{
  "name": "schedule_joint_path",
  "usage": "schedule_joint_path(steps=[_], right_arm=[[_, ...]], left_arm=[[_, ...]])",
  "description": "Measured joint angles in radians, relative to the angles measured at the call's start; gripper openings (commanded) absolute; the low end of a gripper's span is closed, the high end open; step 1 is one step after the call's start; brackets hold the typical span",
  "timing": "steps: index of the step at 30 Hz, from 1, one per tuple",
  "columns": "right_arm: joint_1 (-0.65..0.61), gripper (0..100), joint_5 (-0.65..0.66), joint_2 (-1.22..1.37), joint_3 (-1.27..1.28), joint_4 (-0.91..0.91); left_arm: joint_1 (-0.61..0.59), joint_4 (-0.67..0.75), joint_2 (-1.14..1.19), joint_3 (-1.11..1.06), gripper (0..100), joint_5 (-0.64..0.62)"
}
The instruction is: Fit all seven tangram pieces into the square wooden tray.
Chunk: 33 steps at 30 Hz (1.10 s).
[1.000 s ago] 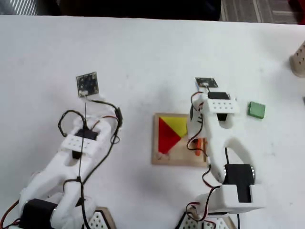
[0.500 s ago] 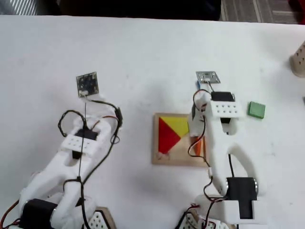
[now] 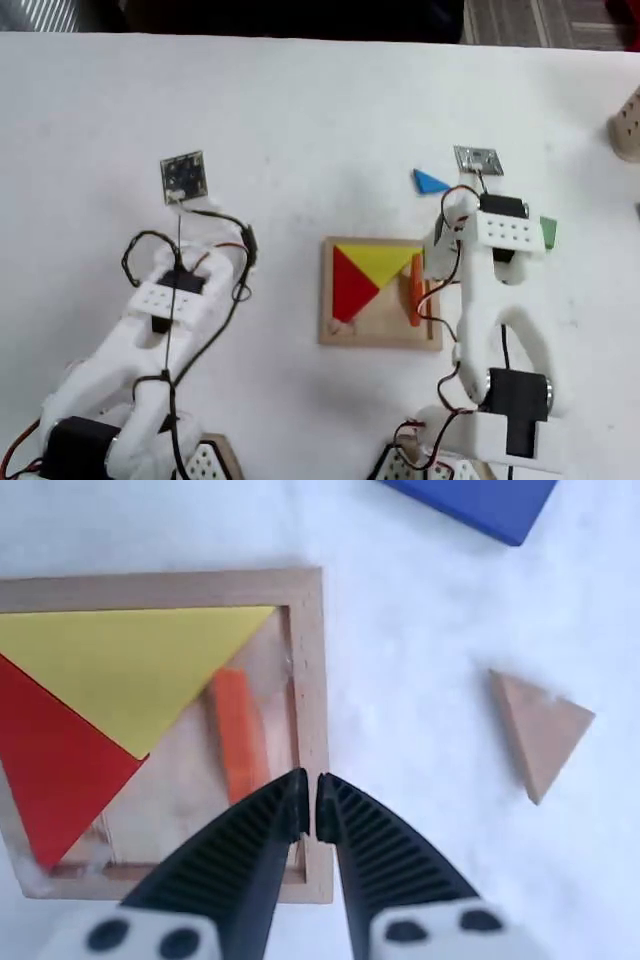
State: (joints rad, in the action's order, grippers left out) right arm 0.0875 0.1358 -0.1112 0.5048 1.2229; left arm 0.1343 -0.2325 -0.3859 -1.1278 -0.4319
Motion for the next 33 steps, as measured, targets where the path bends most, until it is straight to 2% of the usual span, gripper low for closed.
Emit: schedule_joint_path(steps=[3, 12, 25, 33], right_arm=[[-0.021, 1.8, 0.000, 0.002, 0.021, -0.014], [-0.192, 1.8, 0.000, -0.008, 0.110, -0.089], [-0.256, 1.8, -0.003, -0.002, 0.100, -0.123], [-0.301, 1.8, -0.064, 0.003, 0.101, -0.190]], left_arm=[[0.000, 0.000, 0.000, 0.000, 2, 0.000], [0.000, 0.000, 0.000, 0.000, 2, 0.000], [0.000, 0.000, 0.000, 0.000, 2, 0.000], [0.000, 0.000, 0.000, 0.000, 2, 0.000]])
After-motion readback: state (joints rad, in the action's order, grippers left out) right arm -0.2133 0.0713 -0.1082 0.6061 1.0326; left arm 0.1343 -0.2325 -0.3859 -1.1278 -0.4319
